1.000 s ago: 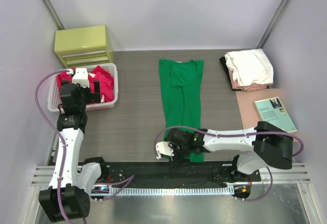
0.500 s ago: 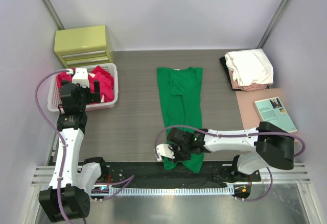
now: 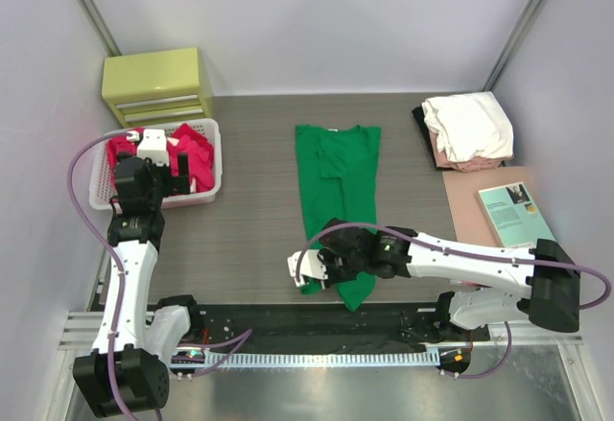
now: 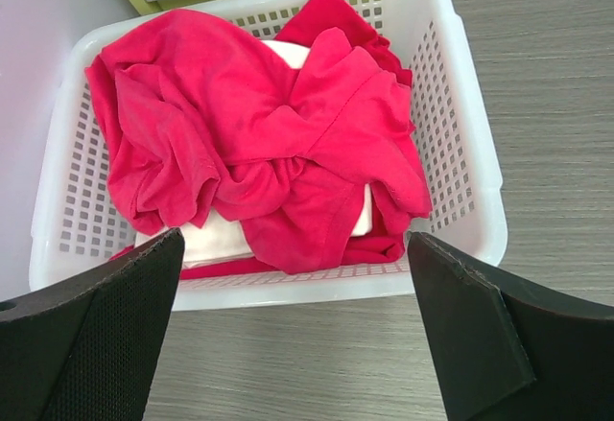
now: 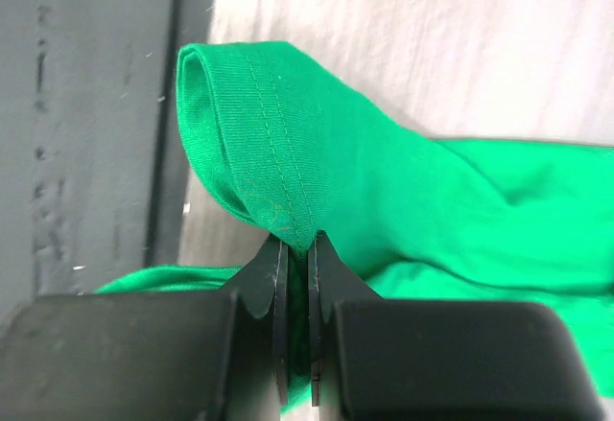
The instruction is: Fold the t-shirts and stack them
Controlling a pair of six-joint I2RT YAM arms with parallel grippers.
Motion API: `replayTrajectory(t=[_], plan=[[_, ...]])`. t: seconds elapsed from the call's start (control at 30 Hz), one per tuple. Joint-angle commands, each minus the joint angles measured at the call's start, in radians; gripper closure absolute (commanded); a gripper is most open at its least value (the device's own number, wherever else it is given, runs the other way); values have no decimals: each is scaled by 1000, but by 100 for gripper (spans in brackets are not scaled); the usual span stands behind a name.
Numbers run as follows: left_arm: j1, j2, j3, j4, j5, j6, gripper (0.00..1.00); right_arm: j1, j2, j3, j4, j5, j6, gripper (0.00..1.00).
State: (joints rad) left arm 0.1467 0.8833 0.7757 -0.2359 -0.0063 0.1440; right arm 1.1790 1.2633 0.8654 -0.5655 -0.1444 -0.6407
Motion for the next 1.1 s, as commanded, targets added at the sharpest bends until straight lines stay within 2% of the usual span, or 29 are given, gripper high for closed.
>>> replayTrajectory(t=[0.0, 0.2, 0.6, 0.83, 1.07], plan=[[10, 5, 4, 38, 31, 14, 0, -22, -12, 32, -8, 48, -57, 99], [10, -15, 8, 24, 34, 14, 0, -105, 38, 7, 35, 48, -140, 99], [8, -14, 0, 14, 54, 11, 0, -268, 119, 64, 99, -17, -246, 99], [8, -14, -12, 10, 58, 15, 0, -283, 116, 182, 41, -110, -223, 99], [8, -7, -23, 10, 75, 11, 0, -292, 151, 270, 9, -119, -235, 99]])
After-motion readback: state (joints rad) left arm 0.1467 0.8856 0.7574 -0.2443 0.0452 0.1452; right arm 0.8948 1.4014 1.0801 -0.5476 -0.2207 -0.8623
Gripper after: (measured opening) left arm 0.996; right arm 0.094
